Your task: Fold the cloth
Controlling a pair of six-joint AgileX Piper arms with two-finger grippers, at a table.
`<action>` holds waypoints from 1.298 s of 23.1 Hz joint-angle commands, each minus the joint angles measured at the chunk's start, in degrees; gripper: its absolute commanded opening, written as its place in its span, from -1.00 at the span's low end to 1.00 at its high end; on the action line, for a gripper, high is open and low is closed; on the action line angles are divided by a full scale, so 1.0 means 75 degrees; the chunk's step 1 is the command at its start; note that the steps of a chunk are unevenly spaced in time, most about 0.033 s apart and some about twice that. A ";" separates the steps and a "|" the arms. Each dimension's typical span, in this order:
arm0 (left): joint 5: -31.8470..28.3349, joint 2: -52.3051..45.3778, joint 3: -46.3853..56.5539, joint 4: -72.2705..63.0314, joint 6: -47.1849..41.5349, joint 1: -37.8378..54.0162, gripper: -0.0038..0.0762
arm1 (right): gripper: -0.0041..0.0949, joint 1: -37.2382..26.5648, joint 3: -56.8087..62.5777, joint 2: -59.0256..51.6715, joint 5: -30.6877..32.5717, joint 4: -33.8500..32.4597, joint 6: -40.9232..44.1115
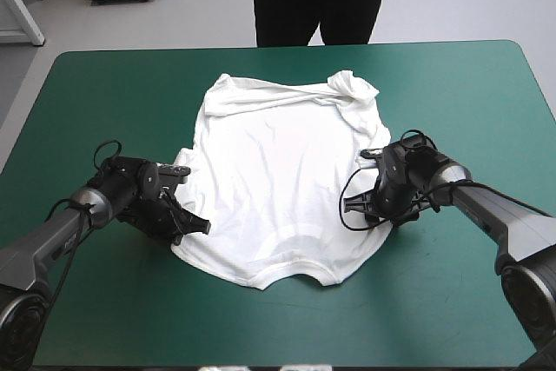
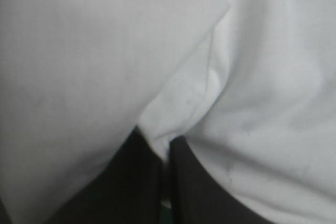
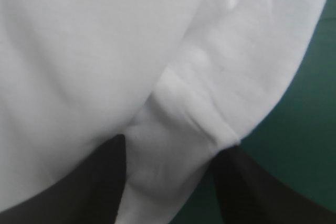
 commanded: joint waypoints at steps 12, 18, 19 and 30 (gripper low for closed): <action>0.0094 -0.0379 -0.0695 -0.1356 0.0536 -0.0075 -0.93 | -0.95 0.0017 -0.0093 -0.1134 0.0326 0.0294 -0.0267; 0.0757 -0.1369 -0.3339 -0.1298 0.0566 -0.0075 -0.93 | -0.95 0.0002 -0.2006 -0.2905 0.0736 -0.0526 -0.0352; 0.0875 -0.1461 -0.3911 -0.1298 0.0551 -0.0075 -0.93 | -0.95 0.0002 -0.2438 -0.3081 0.0754 -0.0567 -0.0470; 0.1536 -0.1496 -0.9008 -0.1281 0.0660 -0.0075 -0.93 | -0.95 0.0002 -0.6650 -0.3365 0.0623 -0.0838 -0.1556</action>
